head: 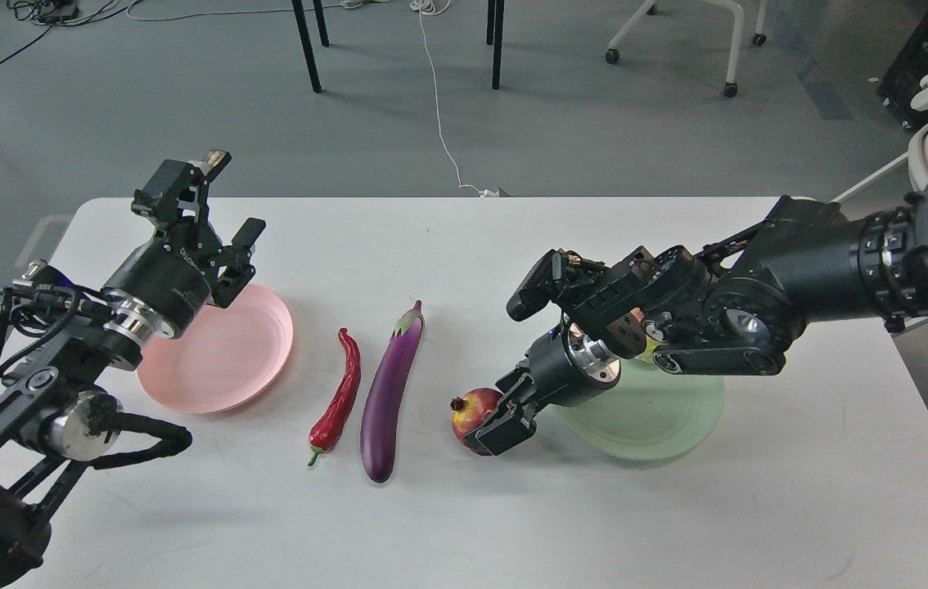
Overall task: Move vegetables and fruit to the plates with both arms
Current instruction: 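Lower the right gripper onto the red apple and grasp it, then carry the apple onto the green plate and release it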
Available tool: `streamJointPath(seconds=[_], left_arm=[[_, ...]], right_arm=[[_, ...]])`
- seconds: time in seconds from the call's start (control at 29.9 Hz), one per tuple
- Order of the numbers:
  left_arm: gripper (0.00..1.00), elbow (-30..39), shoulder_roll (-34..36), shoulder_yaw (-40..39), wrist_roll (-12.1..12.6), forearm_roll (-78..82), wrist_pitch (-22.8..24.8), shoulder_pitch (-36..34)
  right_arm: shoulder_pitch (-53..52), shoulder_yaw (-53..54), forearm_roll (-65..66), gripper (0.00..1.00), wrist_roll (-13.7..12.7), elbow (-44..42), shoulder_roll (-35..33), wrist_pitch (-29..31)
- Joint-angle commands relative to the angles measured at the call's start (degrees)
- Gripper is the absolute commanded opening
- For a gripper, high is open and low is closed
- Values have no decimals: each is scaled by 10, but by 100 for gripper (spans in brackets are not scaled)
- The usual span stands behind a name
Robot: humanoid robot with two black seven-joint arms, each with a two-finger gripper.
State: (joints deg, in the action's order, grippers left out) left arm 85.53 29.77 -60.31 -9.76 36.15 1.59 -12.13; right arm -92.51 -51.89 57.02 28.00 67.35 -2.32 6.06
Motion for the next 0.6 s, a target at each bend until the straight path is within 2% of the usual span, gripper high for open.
streamJointPath(seconds=[0.0,0.07,0.13,0.3,0.43,0.57], left_arm=[[98,0,0,-1,-1,0,0,0],[98,0,0,0,-1,0,0,0],[98,0,0,0,-1,0,0,1],[98,0,0,0,-1,0,0,1],[98,0,0,-1,-1,0,0,1],[98,1,0,0,-1,0,0,1]], right_arm=[[5,-6,0,68,0,-1,9,0],[5,-5,0,55,0,-2,12,0],[5,-5,0,48,0,-3,14,0],[2,-4,-1,41,0,-3,13,0],[-6,-2,-1,41,0,-2,6,0],[-40,6,3,41,0,8,-34,0]])
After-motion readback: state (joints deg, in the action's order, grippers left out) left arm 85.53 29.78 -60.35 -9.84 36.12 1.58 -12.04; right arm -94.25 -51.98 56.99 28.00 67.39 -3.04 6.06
